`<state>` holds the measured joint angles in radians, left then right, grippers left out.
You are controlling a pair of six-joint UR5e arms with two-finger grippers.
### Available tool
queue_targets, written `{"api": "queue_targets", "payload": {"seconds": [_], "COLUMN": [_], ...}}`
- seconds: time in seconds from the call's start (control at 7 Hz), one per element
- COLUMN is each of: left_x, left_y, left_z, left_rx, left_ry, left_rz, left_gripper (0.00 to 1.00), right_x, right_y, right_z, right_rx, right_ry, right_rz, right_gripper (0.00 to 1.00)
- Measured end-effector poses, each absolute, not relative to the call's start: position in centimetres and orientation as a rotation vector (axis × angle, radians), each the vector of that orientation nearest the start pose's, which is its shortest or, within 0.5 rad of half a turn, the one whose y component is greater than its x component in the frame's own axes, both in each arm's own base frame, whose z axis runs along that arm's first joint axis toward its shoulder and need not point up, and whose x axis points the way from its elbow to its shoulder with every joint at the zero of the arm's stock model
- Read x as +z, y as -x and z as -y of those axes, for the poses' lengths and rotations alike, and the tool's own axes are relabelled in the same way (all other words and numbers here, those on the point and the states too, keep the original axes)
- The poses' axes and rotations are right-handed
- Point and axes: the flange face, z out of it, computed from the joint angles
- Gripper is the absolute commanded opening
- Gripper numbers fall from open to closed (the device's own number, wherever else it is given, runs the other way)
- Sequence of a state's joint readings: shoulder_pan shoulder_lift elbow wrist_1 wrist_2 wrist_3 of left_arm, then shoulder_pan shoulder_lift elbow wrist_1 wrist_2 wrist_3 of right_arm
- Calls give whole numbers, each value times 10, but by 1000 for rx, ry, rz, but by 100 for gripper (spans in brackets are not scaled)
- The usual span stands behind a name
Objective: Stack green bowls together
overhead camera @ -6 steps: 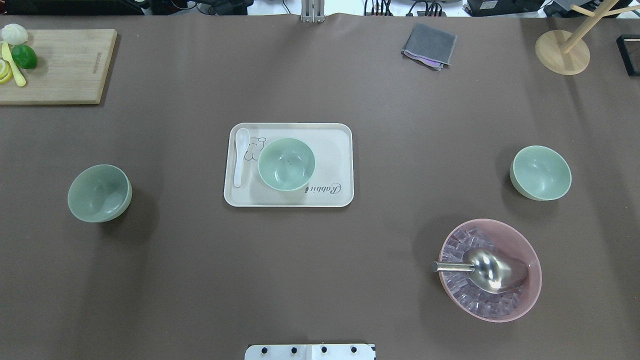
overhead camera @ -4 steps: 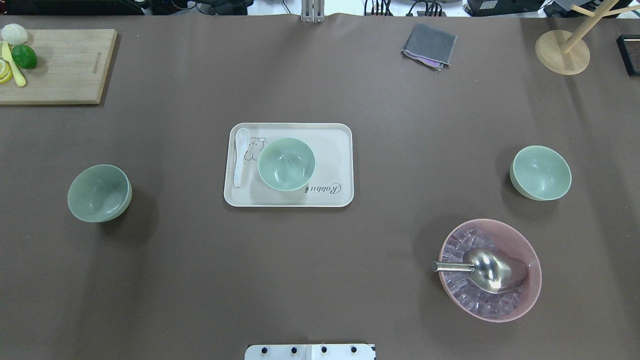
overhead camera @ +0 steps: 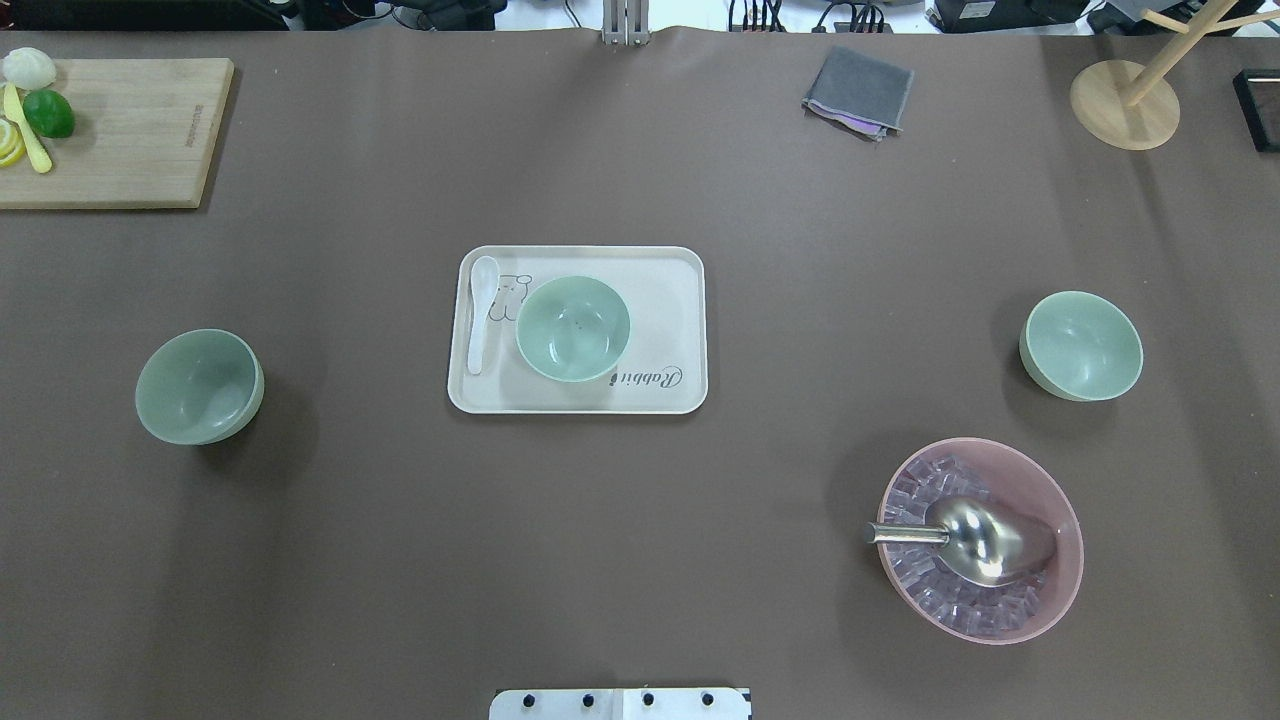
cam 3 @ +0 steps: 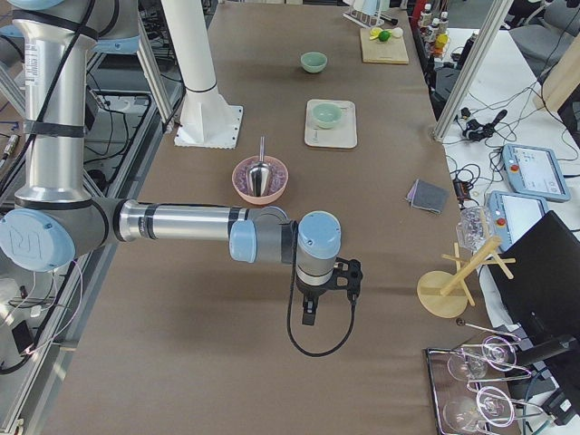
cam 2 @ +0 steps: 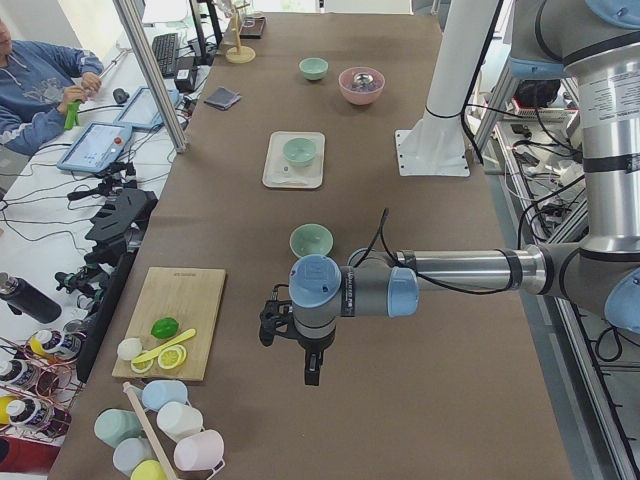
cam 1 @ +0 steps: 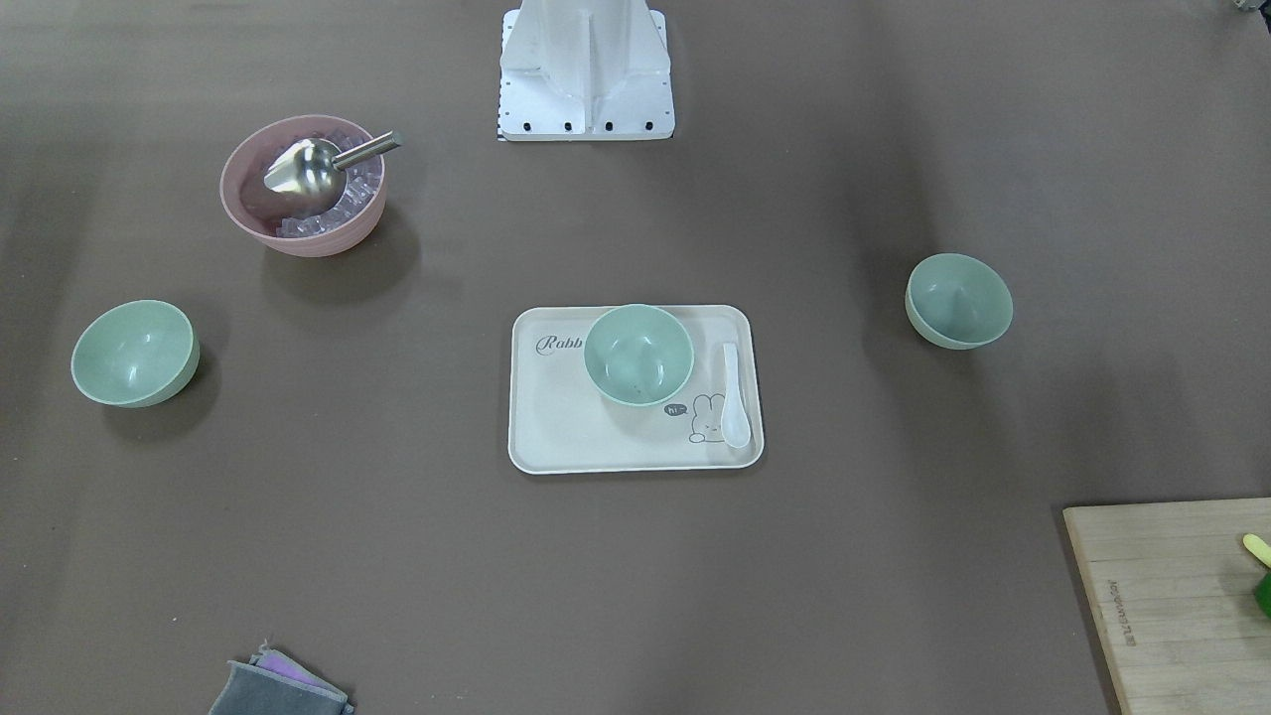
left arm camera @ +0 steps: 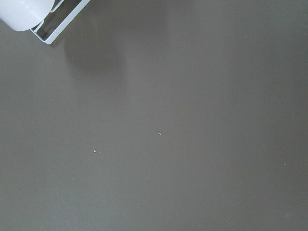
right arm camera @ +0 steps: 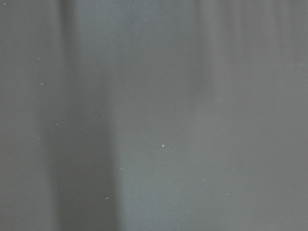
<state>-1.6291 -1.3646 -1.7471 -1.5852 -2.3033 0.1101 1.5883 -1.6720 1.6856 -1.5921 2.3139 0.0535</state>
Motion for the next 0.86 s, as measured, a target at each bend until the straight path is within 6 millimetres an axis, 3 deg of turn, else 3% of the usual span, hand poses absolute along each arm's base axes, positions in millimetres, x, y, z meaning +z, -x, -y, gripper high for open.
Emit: {"api": "queue_targets", "payload": {"seconds": [0.43, 0.86], "left_x": [660, 638], "left_y": [90, 90], "left_z": [402, 425], "left_rx": [41, 32], "left_ry": [-58, -94], "left_rz": [-736, -746], "left_gripper": [98, 98], "right_x": [652, 636], "right_y": [-73, -65], "right_z": [448, 450], "right_rx": [68, 46], "right_ry": [16, -4], "right_rz": [746, 790], "right_gripper": [100, 100]}}
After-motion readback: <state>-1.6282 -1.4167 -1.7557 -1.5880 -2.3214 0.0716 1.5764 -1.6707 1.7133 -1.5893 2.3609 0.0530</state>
